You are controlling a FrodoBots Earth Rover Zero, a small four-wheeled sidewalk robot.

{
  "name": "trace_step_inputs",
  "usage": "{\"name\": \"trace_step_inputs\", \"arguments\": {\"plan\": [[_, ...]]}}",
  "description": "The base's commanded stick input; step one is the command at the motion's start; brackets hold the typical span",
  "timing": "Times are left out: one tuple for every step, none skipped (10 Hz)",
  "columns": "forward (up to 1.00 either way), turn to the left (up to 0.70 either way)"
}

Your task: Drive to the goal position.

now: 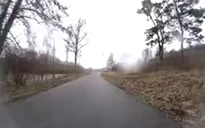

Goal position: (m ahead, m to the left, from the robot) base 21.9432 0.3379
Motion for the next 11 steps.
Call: {"name": "trace_step_inputs", "arguments": {"plan": [[0.7, 0.0], [0.7, 0.0], [0.7, 0.0], [0.7, 0.0], [0.7, 0.0], [0.7, 0.0], [0.7, 0.0], [0.7, 0.0], [0.7, 0.0], [0.7, 0.0], [0.7, 0.0]]}}
